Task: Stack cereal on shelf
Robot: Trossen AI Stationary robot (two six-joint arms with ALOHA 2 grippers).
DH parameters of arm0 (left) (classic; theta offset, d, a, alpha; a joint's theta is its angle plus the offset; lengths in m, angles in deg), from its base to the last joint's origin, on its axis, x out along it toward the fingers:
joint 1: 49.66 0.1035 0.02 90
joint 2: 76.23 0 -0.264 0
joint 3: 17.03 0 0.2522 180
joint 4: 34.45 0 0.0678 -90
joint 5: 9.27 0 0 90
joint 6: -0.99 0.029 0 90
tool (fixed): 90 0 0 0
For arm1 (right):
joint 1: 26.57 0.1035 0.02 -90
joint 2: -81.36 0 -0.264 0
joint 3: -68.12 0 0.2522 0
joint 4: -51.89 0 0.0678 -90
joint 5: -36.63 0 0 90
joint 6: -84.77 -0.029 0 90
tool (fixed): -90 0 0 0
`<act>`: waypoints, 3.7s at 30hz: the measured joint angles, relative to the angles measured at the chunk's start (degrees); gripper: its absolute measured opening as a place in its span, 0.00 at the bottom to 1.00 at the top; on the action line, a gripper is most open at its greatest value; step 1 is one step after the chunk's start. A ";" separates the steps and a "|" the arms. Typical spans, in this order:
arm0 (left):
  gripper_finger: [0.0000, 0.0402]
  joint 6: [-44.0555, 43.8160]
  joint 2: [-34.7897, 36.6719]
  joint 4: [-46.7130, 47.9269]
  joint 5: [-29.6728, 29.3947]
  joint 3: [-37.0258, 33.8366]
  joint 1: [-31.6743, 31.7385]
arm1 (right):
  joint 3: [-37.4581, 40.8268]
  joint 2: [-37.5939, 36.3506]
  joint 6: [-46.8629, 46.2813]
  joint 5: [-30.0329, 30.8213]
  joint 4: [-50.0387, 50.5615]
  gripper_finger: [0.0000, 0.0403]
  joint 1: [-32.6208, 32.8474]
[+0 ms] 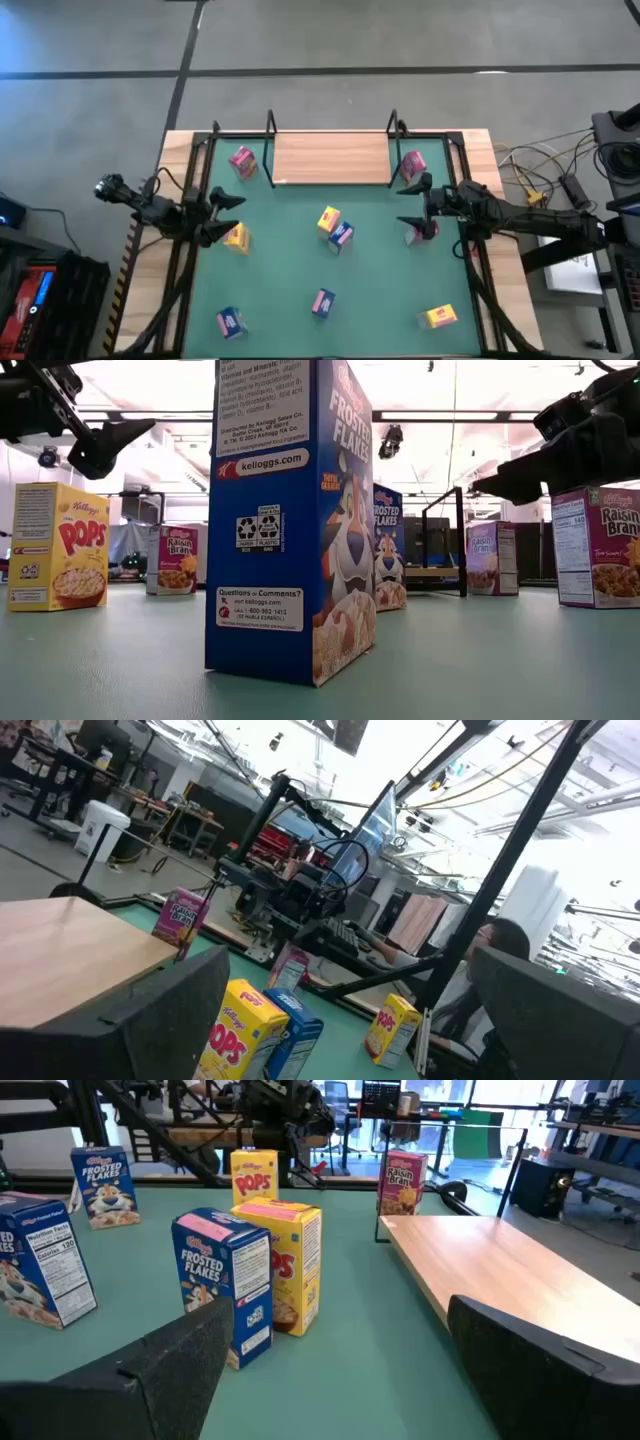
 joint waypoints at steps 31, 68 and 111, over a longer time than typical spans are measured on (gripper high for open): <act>0.99 0.00 0.00 0.00 0.00 -0.01 0.00 | 0.00 -0.02 0.00 -0.01 0.02 0.89 -0.02; 0.99 0.00 -0.02 0.00 0.00 0.00 -0.02 | 0.00 -0.02 0.00 -0.01 0.02 0.89 -0.02; 0.99 0.00 0.00 0.00 0.00 -0.01 0.00 | 0.00 0.45 -5.85 -0.15 -0.01 0.89 -0.02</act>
